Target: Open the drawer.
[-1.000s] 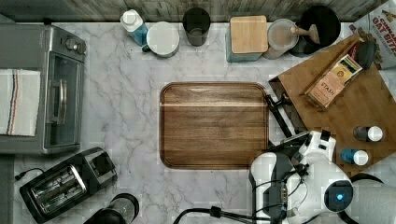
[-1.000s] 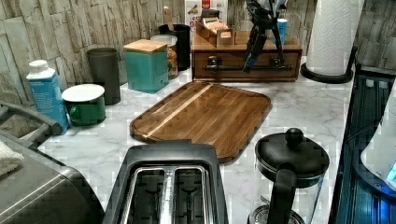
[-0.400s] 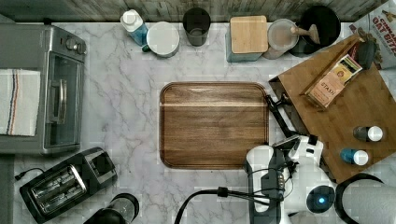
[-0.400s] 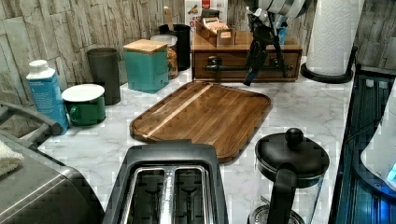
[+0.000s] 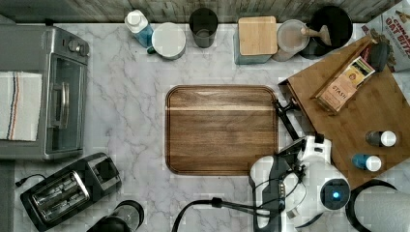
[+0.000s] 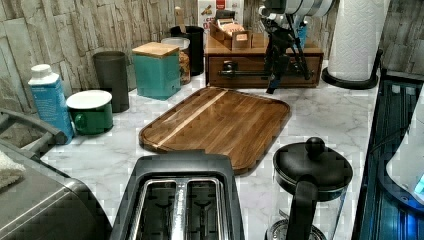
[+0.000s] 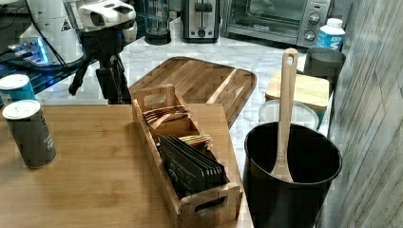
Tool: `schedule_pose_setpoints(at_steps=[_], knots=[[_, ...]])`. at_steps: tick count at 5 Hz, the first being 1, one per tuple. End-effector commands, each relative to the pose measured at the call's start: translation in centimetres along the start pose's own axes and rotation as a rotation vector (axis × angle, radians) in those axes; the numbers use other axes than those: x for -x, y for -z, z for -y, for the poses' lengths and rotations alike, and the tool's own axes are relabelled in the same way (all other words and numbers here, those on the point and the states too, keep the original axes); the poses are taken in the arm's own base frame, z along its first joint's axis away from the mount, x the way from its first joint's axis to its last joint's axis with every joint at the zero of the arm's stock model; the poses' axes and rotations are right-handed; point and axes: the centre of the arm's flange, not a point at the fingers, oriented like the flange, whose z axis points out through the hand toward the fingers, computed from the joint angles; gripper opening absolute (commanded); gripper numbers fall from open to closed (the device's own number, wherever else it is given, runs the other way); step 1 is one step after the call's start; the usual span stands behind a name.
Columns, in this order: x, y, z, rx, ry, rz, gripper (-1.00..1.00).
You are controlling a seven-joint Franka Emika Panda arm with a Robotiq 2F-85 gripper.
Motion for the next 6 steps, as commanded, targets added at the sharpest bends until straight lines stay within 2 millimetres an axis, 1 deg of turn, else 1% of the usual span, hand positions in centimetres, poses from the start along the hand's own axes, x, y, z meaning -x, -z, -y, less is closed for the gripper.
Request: schedule_pose_setpoints(at_steps=[1, 2, 3, 4, 5, 6], knots=[[-2.5, -2.8, 5.4, -0.208, -0.007, 0.036, 1.00], [-3.0, -3.5, 11.2, -0.240, -0.072, 0.055, 1.00], [-3.5, -3.1, 16.8, -0.240, -0.095, 0.077, 1.00], [-3.9, -2.8, 20.8, -0.236, -0.066, 0.088, 1.00], [-3.8, -3.3, 22.9, -0.262, -0.008, 0.093, 1.00], [-3.4, -3.3, 24.4, -0.245, 0.039, 0.113, 1.00]])
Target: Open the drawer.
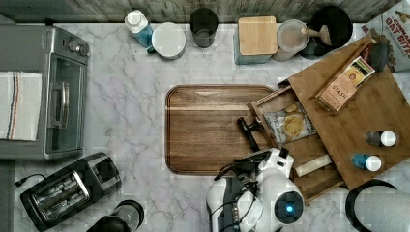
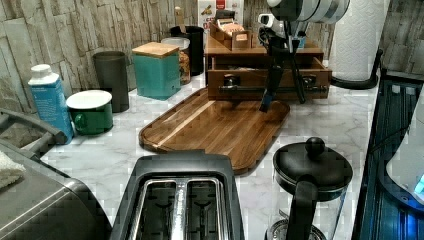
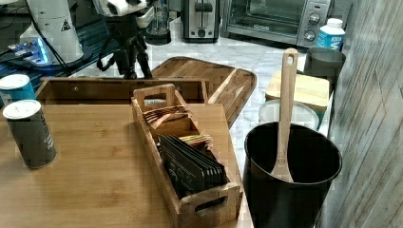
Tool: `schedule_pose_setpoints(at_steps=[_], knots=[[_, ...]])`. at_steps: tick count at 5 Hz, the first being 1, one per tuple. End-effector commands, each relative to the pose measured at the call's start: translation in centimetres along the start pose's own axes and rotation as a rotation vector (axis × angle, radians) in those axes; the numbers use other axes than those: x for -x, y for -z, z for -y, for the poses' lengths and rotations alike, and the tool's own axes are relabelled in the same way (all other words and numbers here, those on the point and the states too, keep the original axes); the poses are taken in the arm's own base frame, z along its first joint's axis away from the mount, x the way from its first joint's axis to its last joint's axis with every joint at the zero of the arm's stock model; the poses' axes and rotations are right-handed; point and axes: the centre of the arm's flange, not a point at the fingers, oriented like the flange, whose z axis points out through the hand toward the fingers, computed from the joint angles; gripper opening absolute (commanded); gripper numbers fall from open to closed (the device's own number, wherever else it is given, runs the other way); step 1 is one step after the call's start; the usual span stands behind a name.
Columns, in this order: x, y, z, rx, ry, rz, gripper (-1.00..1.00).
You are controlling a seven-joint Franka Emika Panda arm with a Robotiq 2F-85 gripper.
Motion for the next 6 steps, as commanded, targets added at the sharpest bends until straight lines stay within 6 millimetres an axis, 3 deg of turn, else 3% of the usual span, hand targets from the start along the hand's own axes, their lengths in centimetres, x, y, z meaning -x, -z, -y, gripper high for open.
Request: schedule_pose_setpoints(at_steps=[1, 3, 6], knots=[[3.9, -2.9, 13.0, -0.139, 0.337, 0.224, 1.00], [4.4, -1.3, 14.8, -0.159, 0.329, 0.278, 1.00], [4.5, -1.7, 15.4, -0.151, 0.319, 0.217, 1.00]])
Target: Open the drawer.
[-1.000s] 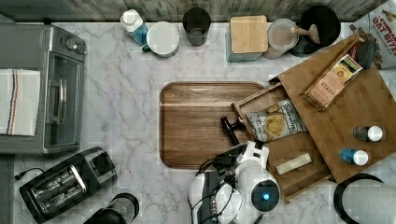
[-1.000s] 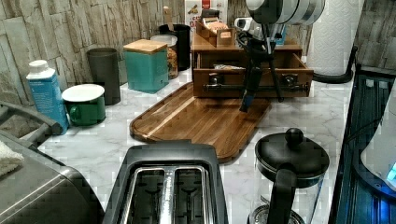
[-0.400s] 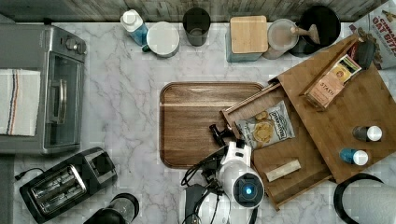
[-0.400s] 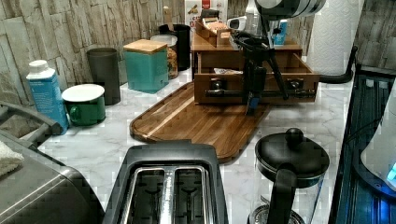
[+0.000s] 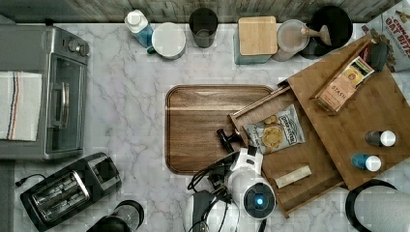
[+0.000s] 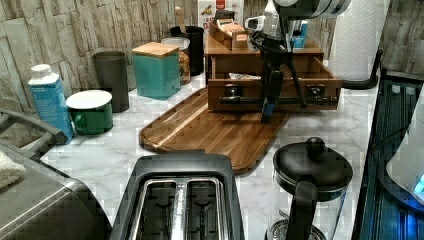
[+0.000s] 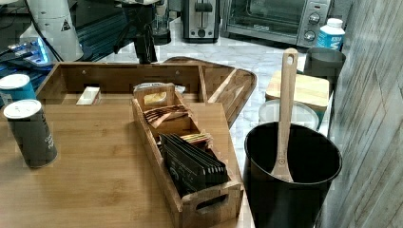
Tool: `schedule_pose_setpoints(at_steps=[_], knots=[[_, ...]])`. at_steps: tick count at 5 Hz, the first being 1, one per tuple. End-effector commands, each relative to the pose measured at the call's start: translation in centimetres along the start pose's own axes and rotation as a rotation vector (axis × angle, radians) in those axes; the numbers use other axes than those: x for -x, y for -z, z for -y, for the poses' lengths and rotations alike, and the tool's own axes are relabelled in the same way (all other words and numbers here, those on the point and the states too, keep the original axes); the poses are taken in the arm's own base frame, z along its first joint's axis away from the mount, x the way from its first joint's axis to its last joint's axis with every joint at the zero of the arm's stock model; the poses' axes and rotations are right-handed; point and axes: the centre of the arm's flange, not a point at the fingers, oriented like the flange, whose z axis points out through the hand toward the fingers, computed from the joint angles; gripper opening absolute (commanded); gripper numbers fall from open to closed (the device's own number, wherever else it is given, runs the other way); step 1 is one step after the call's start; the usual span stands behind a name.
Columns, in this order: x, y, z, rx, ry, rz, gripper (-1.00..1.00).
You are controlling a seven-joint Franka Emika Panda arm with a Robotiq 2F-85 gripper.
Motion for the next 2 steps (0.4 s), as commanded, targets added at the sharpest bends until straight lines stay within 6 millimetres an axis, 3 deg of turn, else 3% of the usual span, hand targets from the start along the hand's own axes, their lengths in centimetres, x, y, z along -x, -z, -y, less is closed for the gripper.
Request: schedule_pose_setpoints(at_steps=[1, 2], knots=[[5.14, -3.68, 9.73, -0.085, 0.198, 0.126, 1.00], [5.16, -3.69, 9.73, -0.085, 0.198, 0.126, 1.00]])
